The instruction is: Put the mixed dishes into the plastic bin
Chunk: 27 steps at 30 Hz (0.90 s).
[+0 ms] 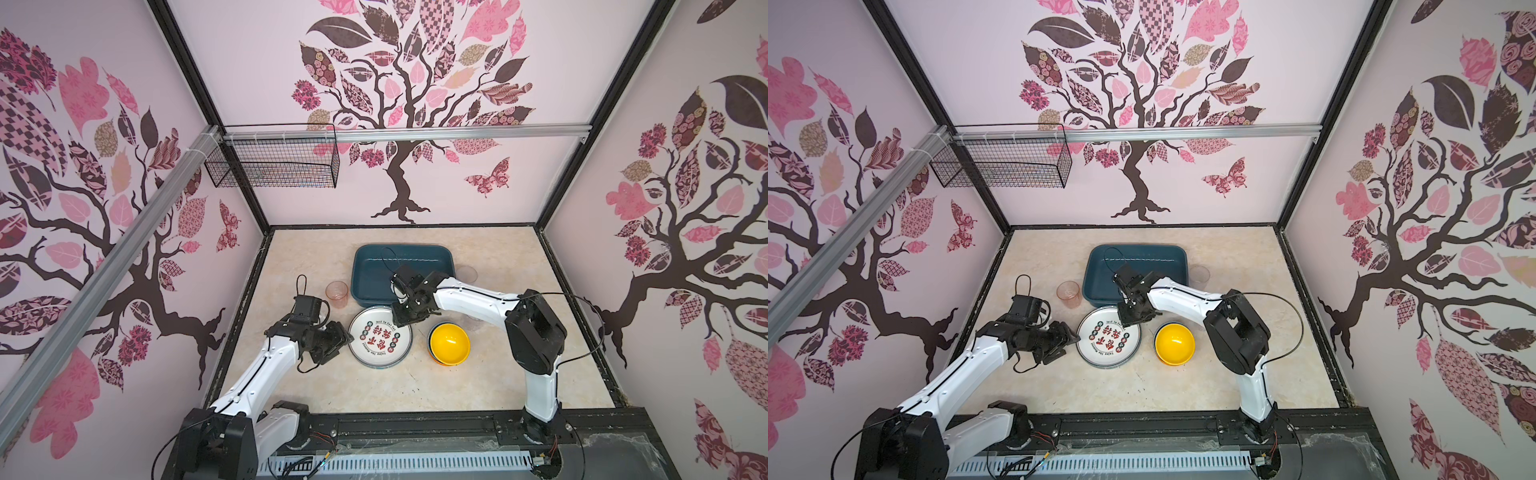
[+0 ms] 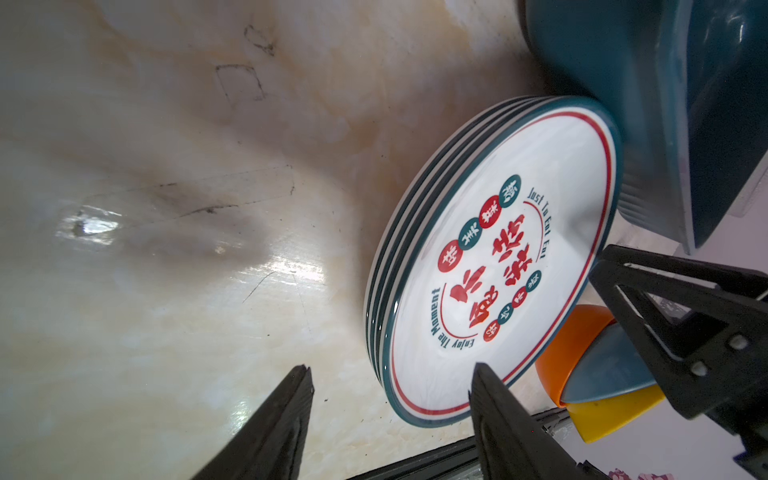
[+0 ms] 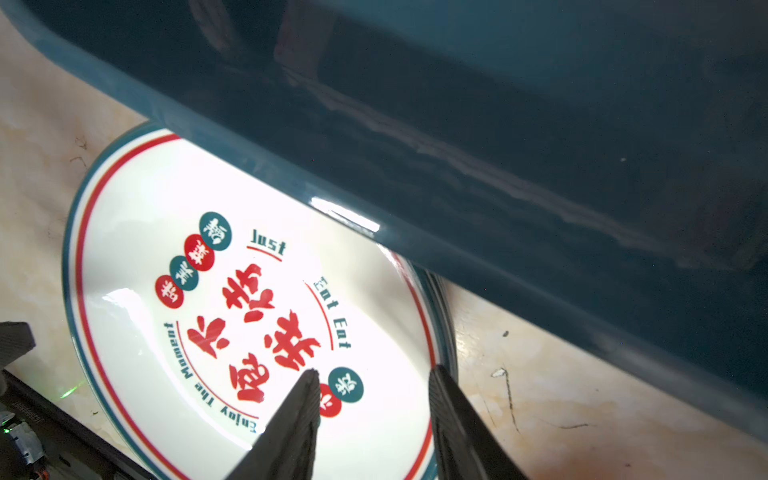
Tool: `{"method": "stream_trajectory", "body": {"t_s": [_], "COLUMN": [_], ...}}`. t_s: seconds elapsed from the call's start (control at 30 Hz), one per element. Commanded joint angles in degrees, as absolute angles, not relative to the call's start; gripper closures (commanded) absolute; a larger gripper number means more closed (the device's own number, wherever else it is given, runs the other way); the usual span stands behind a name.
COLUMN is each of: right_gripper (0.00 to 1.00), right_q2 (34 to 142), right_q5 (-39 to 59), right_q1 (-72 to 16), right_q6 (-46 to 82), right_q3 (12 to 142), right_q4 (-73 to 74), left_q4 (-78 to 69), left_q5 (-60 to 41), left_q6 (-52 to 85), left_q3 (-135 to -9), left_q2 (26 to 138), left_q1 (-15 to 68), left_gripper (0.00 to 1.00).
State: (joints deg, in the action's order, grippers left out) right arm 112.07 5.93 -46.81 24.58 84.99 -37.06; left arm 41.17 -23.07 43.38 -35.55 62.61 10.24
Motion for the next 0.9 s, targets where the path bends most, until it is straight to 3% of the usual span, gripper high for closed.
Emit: {"method": "stream_trajectory", "body": {"t_s": [0.0, 0.37, 0.87], "right_gripper": [0.53, 0.50, 0.57], "right_q2": [109.5, 110.9, 111.9], "right_q5": [3.2, 2.8, 5.5], "right_q1": [-47.1, -47.1, -47.1], "right_q6": [24.8, 24.8, 24.9], "right_q3": [85.4, 84.7, 84.1], "right_q4": [-38.3, -37.8, -36.3], "left_q4": [40.5, 40.6, 40.7], "left_q5": [-22.5, -22.2, -22.1], "left_q6": [43.2, 43.2, 43.2], "left_q3": [-34.2, -34.2, -34.3], "left_q2": [62.5, 62.6, 62.8], "left_q1": [10.5, 10.9, 11.0], "left_gripper": [0.36, 0.36, 0.36]}}
